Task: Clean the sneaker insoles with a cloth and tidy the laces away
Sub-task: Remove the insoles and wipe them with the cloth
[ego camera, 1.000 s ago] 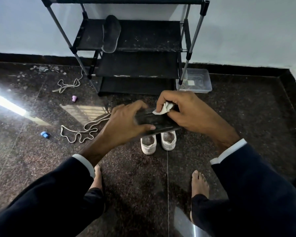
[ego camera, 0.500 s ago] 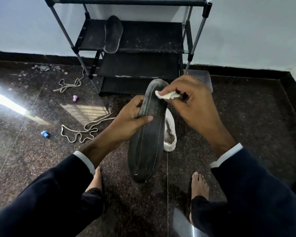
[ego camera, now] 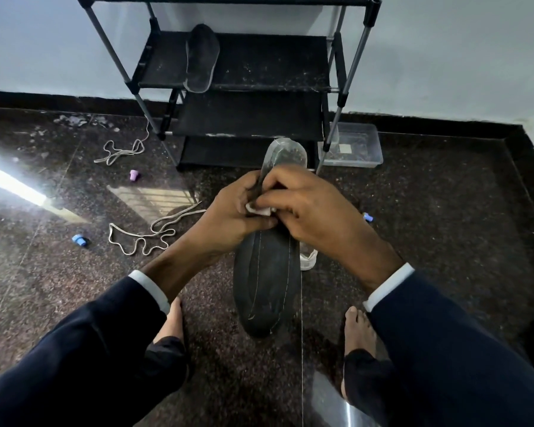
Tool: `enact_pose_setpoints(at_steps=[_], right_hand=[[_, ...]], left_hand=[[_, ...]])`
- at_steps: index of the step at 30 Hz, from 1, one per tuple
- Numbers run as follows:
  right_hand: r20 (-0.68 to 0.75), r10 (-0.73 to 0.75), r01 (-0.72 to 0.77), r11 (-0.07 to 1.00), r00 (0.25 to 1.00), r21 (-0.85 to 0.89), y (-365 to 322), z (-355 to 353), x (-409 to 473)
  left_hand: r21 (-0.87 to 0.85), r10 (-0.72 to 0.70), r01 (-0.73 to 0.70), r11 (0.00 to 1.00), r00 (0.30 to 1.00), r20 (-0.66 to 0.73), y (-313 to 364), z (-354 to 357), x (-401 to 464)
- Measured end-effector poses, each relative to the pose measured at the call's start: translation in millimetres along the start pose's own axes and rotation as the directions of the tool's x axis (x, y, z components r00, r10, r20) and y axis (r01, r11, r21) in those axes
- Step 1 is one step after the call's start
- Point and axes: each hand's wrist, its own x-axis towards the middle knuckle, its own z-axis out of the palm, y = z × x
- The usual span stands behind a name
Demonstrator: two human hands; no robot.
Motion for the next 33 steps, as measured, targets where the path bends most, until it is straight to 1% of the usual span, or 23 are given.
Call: enact_pose_setpoints(at_steps=[2, 4, 6, 8, 11, 13, 15, 19, 21, 23, 25, 28, 30, 31, 33], right_hand=[[-0.109, 0.028, -0.035, 0.997, 0.994, -0.069, 5.7, -6.1, -0.6], [-0.237, 0.092, -0.111, 0.992, 0.967, -0.066, 13.7, -12.0, -2.5], [-0.293, 0.142, -0.161, 0.986, 0.946, -0.04, 19.8, -12.6, -4.1], [-0.258, 0.131, -0.134, 0.991, 0.957, 0.004, 20.5, -9.3, -4.7], [-0.077, 0.015, -0.011, 0.999, 0.997, 0.049, 12.7, -4.0, -3.0], [0.013, -0.041, 0.041, 0.999, 0.999, 0.032, 9.1, -0.9, -2.2], [0.004, -0.04, 0.04, 0.999, 0.999, -0.011, 11.3, -2.4, -2.3], [-0.163, 0.057, -0.068, 0.996, 0.985, -0.058, 17.7, -8.9, -4.9], [-0.196, 0.092, -0.101, 0.994, 0.976, -0.037, 18.2, -8.3, -5.4], [-0.147, 0.083, -0.085, 0.996, 0.986, -0.01, 16.2, -6.5, -4.4], [-0.036, 0.034, -0.033, 0.999, 0.999, 0.012, 10.4, -4.9, -2.9], [0.116, -0.057, 0.053, 0.998, 0.992, 0.043, -1.1, -0.1, -1.7], [0.135, -0.051, 0.045, 0.998, 0.989, 0.05, -1.5, 0.5, -1.3], [0.119, -0.029, 0.024, 0.999, 0.992, 0.04, 1.0, -0.6, -1.0], [0.042, 0.024, -0.024, 1.0, 0.999, 0.015, 8.0, -3.8, -1.2]], left_hand=[[-0.036, -0.033, 0.034, 0.999, 0.999, 0.032, -0.6, 0.6, 0.0], [-0.04, -0.063, 0.066, 0.997, 0.995, 0.071, -0.7, 3.4, -1.8], [-0.032, -0.08, 0.084, 0.996, 0.991, 0.103, -0.5, 5.4, -3.5], [-0.032, -0.099, 0.102, 0.994, 0.991, 0.092, 0.3, 4.1, -3.8], [-0.024, -0.12, 0.12, 0.992, 0.993, 0.02, 1.4, -0.8, -3.5], [0.0, -0.114, 0.114, 0.993, 0.993, 0.006, 1.0, -3.0, -3.4], [-0.024, -0.125, 0.126, 0.992, 0.991, 0.041, 2.8, -2.9, -3.5], [-0.013, -0.138, 0.14, 0.99, 0.983, 0.125, 4.1, -1.1, -3.4], [0.004, -0.143, 0.144, 0.99, 0.982, 0.123, 4.0, -1.2, -3.6], [0.003, -0.136, 0.136, 0.991, 0.986, 0.095, 4.5, -2.5, -3.5], [0.003, -0.127, 0.127, 0.992, 0.99, 0.055, 5.1, -3.1, -3.2], [0.037, -0.102, 0.101, 0.994, 0.995, 0.021, 5.1, -3.3, -3.0], [0.027, -0.102, 0.101, 0.995, 0.995, 0.024, 5.0, -4.2, -3.9], [0.007, -0.107, 0.107, 0.994, 0.994, 0.03, 4.7, -5.2, -4.0], [-0.005, -0.115, 0.116, 0.993, 0.992, 0.045, 4.4, -5.9, -3.3]])
